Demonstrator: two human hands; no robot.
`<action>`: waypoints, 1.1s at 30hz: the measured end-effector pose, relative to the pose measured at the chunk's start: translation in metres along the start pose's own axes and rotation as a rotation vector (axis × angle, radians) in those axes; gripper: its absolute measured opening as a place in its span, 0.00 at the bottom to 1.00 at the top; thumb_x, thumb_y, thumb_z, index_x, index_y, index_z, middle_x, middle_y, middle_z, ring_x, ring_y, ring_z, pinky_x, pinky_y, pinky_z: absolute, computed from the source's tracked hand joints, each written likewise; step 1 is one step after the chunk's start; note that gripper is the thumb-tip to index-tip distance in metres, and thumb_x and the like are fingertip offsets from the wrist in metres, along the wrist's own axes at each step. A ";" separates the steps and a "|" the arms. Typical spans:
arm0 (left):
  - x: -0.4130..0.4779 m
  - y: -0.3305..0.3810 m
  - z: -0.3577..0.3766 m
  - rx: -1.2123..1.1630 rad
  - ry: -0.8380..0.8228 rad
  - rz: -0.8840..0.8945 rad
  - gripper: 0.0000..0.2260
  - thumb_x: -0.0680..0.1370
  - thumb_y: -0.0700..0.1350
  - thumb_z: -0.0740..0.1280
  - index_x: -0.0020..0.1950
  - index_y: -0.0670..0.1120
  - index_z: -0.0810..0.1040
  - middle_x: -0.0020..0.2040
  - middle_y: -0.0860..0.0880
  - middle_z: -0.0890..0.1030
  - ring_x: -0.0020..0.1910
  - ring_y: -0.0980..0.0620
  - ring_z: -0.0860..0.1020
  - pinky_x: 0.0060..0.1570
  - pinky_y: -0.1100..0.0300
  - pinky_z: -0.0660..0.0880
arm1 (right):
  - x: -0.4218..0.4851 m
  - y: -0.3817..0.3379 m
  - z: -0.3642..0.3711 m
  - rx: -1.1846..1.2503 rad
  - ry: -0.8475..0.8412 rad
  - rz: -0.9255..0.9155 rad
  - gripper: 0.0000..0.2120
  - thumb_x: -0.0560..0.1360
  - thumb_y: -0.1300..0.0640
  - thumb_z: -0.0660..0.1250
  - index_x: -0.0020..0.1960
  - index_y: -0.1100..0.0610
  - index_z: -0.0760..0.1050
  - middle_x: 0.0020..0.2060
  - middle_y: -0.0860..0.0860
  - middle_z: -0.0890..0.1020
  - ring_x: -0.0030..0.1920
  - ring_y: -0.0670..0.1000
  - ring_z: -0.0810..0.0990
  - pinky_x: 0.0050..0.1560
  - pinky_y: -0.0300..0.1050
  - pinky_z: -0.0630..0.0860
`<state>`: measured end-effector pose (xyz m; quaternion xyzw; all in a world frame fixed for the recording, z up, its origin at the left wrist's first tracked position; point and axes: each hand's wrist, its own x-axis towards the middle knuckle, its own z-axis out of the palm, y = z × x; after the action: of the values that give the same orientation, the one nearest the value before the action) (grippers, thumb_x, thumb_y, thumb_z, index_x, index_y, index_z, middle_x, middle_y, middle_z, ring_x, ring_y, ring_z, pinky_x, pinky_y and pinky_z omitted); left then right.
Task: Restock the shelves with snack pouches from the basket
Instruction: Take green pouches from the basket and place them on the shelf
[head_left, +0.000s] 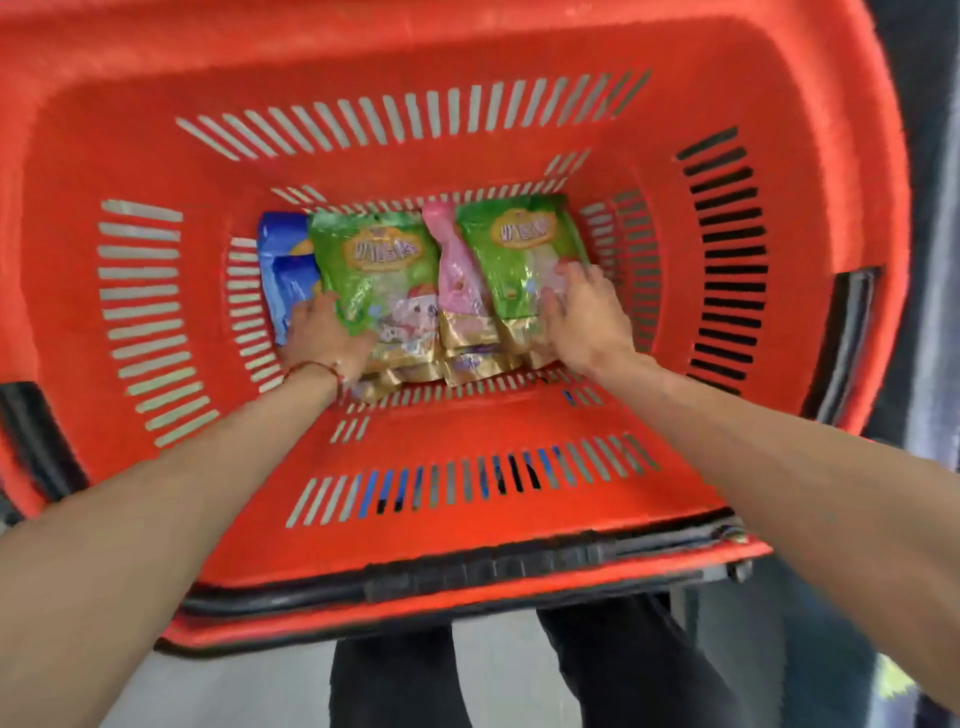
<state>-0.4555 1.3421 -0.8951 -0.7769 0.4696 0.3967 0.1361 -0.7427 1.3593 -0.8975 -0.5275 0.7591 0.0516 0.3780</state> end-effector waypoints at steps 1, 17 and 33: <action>0.014 0.000 0.008 -0.008 0.028 -0.028 0.35 0.67 0.61 0.68 0.69 0.44 0.70 0.68 0.39 0.72 0.68 0.39 0.69 0.66 0.47 0.68 | 0.013 0.007 0.008 0.010 0.015 0.026 0.18 0.82 0.52 0.60 0.69 0.57 0.70 0.65 0.58 0.74 0.66 0.61 0.73 0.62 0.53 0.71; 0.043 0.011 0.042 -0.628 0.070 -0.162 0.27 0.68 0.41 0.78 0.64 0.47 0.74 0.52 0.53 0.77 0.56 0.50 0.77 0.54 0.62 0.70 | 0.069 0.039 0.046 0.264 0.039 0.299 0.46 0.64 0.41 0.81 0.72 0.59 0.64 0.64 0.55 0.76 0.64 0.55 0.76 0.66 0.50 0.72; -0.034 0.010 -0.001 -0.373 0.093 0.082 0.28 0.72 0.45 0.73 0.69 0.46 0.69 0.61 0.45 0.79 0.60 0.43 0.77 0.61 0.53 0.71 | -0.027 -0.009 0.029 0.642 -0.097 0.407 0.48 0.48 0.43 0.79 0.64 0.58 0.70 0.53 0.55 0.80 0.50 0.54 0.81 0.50 0.49 0.81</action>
<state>-0.4720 1.3575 -0.8672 -0.7864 0.4250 0.4455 -0.0483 -0.7156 1.3895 -0.8982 -0.2177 0.8069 -0.0900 0.5416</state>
